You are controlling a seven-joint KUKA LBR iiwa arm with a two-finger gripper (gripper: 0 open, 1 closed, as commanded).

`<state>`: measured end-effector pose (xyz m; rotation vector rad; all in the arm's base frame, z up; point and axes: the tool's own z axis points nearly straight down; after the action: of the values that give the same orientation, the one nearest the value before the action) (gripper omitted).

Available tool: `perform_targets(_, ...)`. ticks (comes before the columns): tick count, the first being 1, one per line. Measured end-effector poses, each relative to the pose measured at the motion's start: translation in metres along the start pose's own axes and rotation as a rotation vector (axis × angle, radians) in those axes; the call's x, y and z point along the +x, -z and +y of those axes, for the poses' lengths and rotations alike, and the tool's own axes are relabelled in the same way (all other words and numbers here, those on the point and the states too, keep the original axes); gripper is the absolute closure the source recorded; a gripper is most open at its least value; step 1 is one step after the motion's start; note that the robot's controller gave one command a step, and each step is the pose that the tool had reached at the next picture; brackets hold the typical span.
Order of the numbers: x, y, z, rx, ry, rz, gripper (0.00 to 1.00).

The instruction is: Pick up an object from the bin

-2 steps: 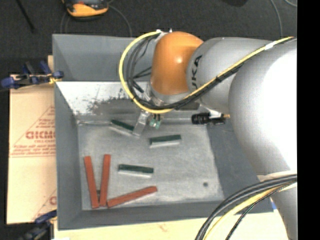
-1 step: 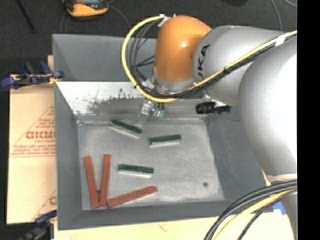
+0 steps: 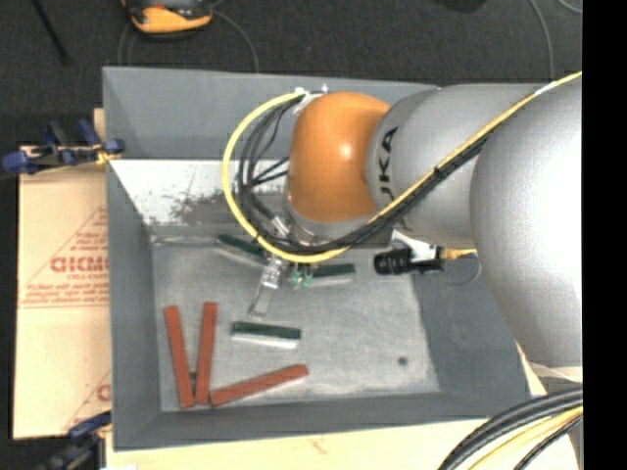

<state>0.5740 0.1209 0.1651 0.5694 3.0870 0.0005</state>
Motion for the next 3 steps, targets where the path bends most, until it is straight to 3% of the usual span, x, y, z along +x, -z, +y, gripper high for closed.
perform_targets(1, 0.0, 0.0, 0.0, 0.0, -0.001, 0.0, 0.0)
perform_targets(2, 0.013, -0.025, -0.013, -0.005, 0.102, -0.008, 0.0)
perform_targets(3, 0.035, -0.069, -0.023, 0.001, 0.424, 0.001, 0.0)
